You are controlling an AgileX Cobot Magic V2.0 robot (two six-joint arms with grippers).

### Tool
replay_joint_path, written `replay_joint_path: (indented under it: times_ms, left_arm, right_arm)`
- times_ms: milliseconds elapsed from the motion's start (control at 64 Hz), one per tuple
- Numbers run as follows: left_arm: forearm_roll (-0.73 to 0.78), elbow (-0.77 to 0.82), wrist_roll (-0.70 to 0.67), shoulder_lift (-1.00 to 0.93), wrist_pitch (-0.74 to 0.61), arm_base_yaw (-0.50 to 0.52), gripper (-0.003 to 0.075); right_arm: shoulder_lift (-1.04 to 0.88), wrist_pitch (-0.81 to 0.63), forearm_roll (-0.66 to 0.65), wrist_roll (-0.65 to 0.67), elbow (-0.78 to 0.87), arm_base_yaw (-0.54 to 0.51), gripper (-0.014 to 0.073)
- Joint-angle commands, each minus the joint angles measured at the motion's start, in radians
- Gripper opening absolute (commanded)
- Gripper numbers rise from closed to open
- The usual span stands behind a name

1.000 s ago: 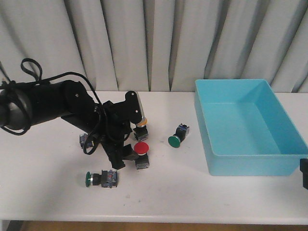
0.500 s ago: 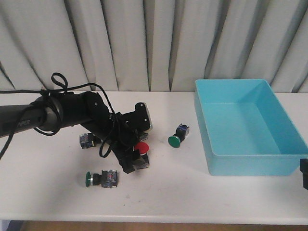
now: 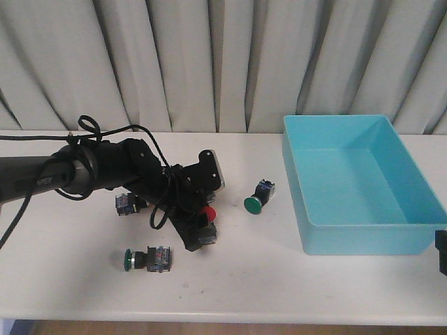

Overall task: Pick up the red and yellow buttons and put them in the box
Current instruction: 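Lift the red button with the left gripper toward the right gripper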

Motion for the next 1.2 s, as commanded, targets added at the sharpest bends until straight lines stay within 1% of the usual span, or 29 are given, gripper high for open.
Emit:
replay_joint_path:
  times_ms: [0,172,297,375,594,703,812,859,906,969,1094,1188]
  left_arm:
    - [-0.038,-0.03,0.016,-0.056,0.005,-0.005,0.0351]
    - [-0.038,-0.03,0.013,-0.056,0.008,-0.005,0.0254]
    - [-0.038,-0.03,0.013,-0.06,0.026,-0.005,0.0206]
    - [-0.038,-0.03,0.013,-0.067,0.047,-0.005,0.0195]
    - [-0.034,-0.03,-0.01,-0.125,0.109,-0.005,0.0196]
    - [-0.025,-0.03,-0.07,-0.182,0.113,-0.005,0.0195]
    - [0.009,-0.03,-0.184,-0.253,0.12,-0.005,0.0195]
    - [0.026,-0.03,-0.232,-0.291,0.131,-0.005,0.0195]
    - [0.043,-0.03,-0.275,-0.325,0.145,-0.005,0.0195]
    - [0.054,-0.03,-0.316,-0.372,0.172,-0.005,0.0195]
    - [0.053,-0.029,-0.369,-0.47,0.238,-0.005,0.0195]
    - [0.051,-0.001,-0.394,-0.54,0.239,0.003,0.0195]
  right_arm:
    - [0.007,-0.052,-0.006,-0.014,-0.031,-0.003,0.0541]
    - [0.007,-0.042,-0.006,-0.014,-0.031,-0.003,0.0541]
    - [0.007,-0.036,-0.006,-0.014,-0.031,-0.003,0.0541]
    - [0.007,-0.036,-0.006,-0.014,-0.031,-0.003,0.0541]
    - [0.007,-0.037,-0.006,-0.014,-0.031,-0.003,0.0541]
    - [0.007,-0.045,-0.006,-0.014,-0.031,-0.003,0.0541]
    - [0.007,-0.043,0.005,-0.016,-0.031,-0.003,0.0541]
    - [0.007,-0.037,0.023,-0.035,-0.031,-0.003,0.0541]
    - [0.013,-0.029,0.05,-0.085,-0.031,-0.003,0.0541]
    - [0.024,-0.015,0.112,-0.143,-0.036,-0.003,0.0541]
    - [0.06,-0.006,0.269,-0.303,-0.037,-0.003,0.0541]
    - [0.081,0.008,0.375,-0.403,-0.038,-0.003,0.0541]
